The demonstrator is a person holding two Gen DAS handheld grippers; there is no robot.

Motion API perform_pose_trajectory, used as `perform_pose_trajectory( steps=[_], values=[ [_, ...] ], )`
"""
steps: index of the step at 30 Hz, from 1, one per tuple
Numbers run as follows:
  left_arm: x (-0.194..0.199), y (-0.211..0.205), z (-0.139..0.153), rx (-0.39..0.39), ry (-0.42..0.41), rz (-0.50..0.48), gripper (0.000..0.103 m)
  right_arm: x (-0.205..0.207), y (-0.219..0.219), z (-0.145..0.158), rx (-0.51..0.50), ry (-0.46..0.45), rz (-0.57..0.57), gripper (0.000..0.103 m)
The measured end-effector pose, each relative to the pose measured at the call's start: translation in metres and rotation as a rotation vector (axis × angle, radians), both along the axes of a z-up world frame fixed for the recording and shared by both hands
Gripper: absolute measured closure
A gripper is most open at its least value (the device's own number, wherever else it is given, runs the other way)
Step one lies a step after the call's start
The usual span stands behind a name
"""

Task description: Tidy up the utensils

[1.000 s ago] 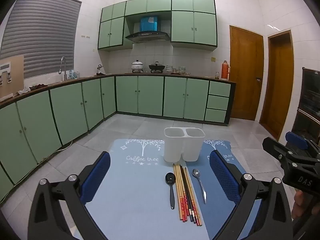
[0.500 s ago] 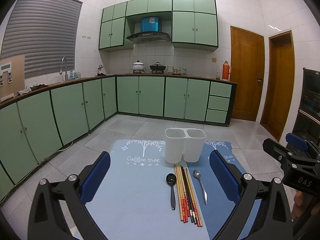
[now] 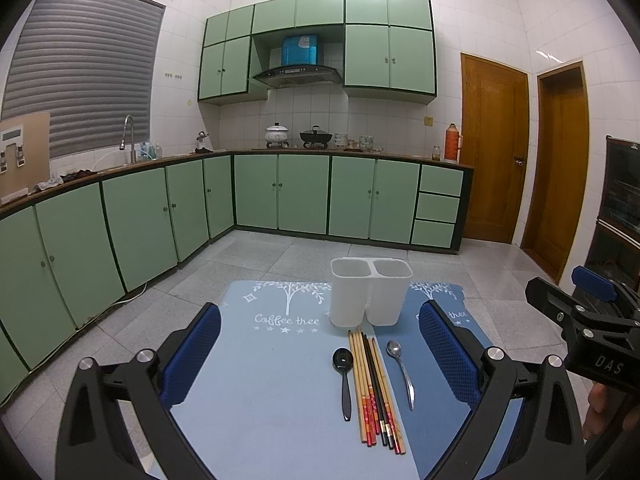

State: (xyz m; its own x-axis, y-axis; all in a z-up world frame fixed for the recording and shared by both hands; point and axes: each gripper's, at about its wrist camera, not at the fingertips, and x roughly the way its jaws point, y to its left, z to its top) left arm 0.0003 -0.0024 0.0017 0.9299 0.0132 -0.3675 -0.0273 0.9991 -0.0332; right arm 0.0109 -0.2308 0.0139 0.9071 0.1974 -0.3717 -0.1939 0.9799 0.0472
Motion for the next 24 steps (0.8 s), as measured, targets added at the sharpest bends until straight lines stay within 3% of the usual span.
perform_pose_trajectory(
  steps=[24],
  values=[
    [-0.001,0.0,0.0013,0.002,-0.002,0.0,0.006,0.0005,-0.0006,0.0,-0.001,-0.001,0.0,0.005]
  ],
)
